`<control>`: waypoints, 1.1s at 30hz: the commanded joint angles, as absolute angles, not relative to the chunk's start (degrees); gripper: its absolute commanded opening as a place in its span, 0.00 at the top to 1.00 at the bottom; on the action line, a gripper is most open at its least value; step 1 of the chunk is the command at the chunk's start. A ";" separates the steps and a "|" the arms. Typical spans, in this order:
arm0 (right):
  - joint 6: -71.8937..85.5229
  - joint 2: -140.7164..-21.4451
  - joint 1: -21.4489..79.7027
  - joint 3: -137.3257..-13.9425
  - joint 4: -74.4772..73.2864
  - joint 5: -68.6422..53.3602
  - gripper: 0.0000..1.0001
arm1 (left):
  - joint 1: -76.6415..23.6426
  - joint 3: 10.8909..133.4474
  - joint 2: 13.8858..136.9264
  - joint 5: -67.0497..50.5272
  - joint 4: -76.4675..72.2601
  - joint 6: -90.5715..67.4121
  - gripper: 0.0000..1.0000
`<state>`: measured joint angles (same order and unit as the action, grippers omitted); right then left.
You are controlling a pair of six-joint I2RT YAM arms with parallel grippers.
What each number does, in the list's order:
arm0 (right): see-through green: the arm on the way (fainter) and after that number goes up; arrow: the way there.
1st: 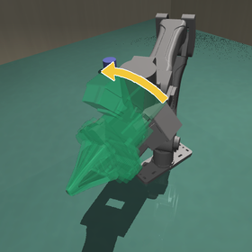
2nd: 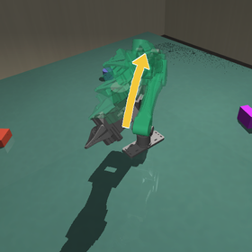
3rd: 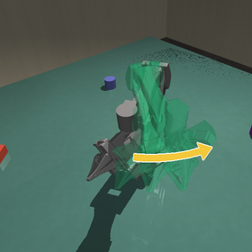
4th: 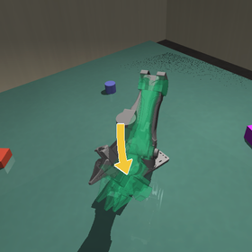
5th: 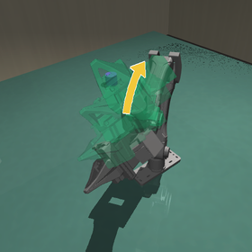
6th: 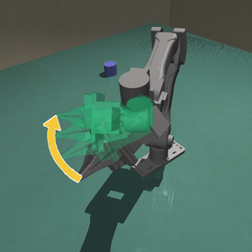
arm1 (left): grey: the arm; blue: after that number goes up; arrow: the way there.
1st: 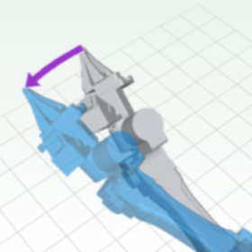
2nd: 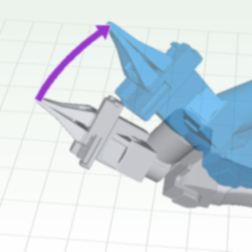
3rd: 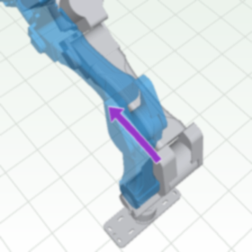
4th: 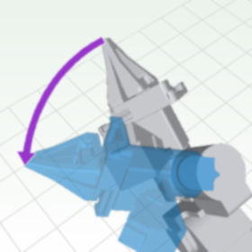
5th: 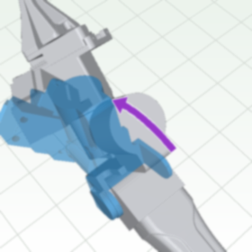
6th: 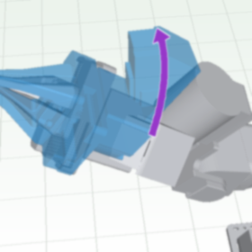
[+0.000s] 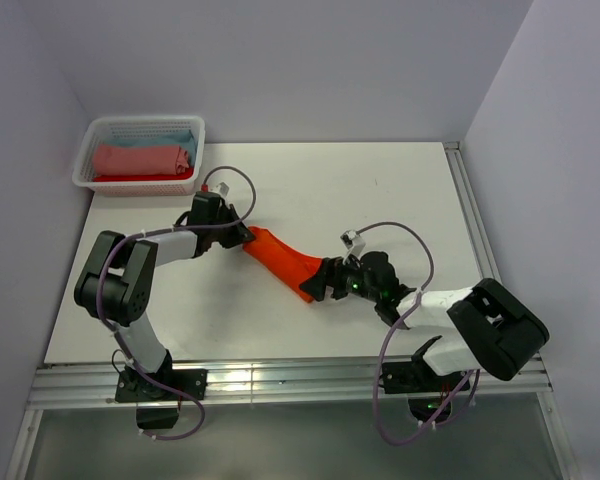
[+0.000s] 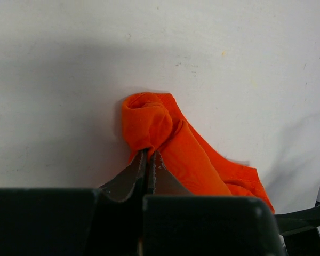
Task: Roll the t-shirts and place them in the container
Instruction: Roll the tshirt
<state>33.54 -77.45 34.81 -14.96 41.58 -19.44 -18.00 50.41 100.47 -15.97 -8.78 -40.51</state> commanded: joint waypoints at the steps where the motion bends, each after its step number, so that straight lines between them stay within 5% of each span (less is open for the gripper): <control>1: 31.29 -77.61 35.86 -16.44 40.95 -14.41 0.00 | -18.28 52.38 101.16 -18.19 -7.91 -38.94 1.00; 11: 32.87 -77.78 37.88 -11.87 44.55 -9.84 0.03 | -18.28 52.30 102.92 -16.53 -6.59 -38.14 1.00; 21: 33.05 -81.56 39.29 -11.95 48.69 -8.79 0.21 | -18.28 51.50 104.24 -16.00 -7.21 -37.53 1.00; 29: 35.50 -85.78 39.20 -13.09 50.80 -7.47 0.25 | -18.28 50.01 102.22 -14.77 -7.64 -37.79 1.00; 33: 37.70 -86.92 39.11 -14.76 50.10 -8.61 0.54 | -18.28 45.63 98.71 -14.33 -11.85 -39.63 1.00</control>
<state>35.79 -85.78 38.81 -12.75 49.74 -9.56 -18.00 48.86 102.04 -16.32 -10.52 -39.83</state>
